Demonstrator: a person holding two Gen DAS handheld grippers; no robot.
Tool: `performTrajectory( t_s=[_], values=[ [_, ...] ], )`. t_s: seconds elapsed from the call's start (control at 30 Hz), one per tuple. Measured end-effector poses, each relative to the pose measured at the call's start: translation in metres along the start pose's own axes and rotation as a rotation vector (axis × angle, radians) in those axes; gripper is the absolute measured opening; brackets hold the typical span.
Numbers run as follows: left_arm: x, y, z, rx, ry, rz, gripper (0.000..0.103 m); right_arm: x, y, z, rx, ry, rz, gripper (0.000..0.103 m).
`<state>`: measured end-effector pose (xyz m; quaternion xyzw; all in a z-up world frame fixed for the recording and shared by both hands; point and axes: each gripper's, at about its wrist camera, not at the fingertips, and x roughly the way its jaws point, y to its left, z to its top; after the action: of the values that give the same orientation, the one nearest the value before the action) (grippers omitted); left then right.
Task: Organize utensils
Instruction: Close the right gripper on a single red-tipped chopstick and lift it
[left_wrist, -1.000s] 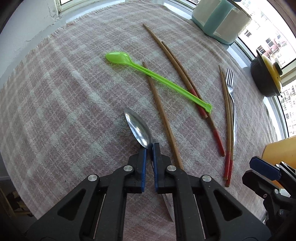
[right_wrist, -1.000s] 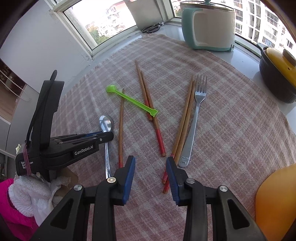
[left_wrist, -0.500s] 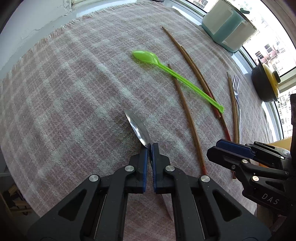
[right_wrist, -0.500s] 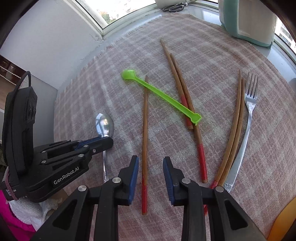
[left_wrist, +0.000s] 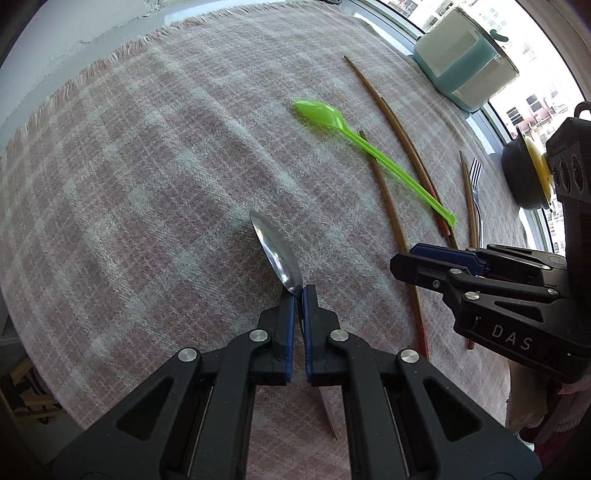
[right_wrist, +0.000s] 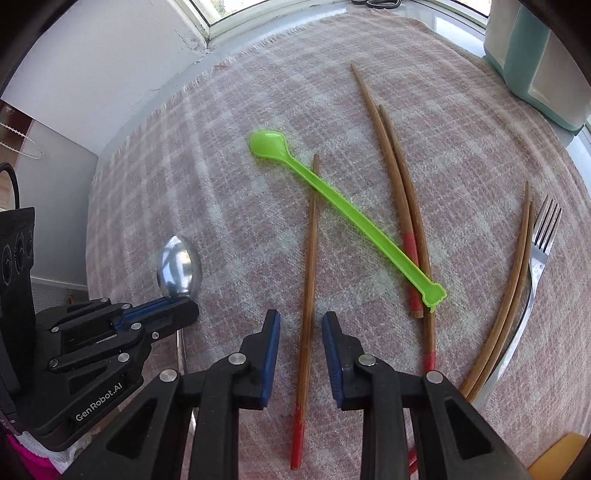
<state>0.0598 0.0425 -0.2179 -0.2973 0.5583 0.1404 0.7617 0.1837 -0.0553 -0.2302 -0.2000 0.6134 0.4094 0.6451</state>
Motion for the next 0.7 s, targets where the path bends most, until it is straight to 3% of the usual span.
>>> performTrajectory(
  t_s=[0.2,0.33,0.4,0.7],
  values=[
    [-0.003,0.005,0.0,-0.005,0.0,-0.009,0.002,0.008,0.016,0.014,-0.063,0.06,-0.089,0.021],
    [-0.006,0.011,0.001,-0.01,-0.001,-0.012,0.002,0.013,0.026,0.022,-0.087,0.067,-0.148,0.006],
    [-0.008,0.014,0.001,-0.011,-0.002,-0.011,0.002,0.015,0.03,0.023,-0.1,0.069,-0.162,0.005],
    [-0.017,0.019,0.001,-0.002,-0.007,-0.022,0.0,0.009,0.014,0.016,-0.018,0.027,-0.091,0.004]
  ],
)
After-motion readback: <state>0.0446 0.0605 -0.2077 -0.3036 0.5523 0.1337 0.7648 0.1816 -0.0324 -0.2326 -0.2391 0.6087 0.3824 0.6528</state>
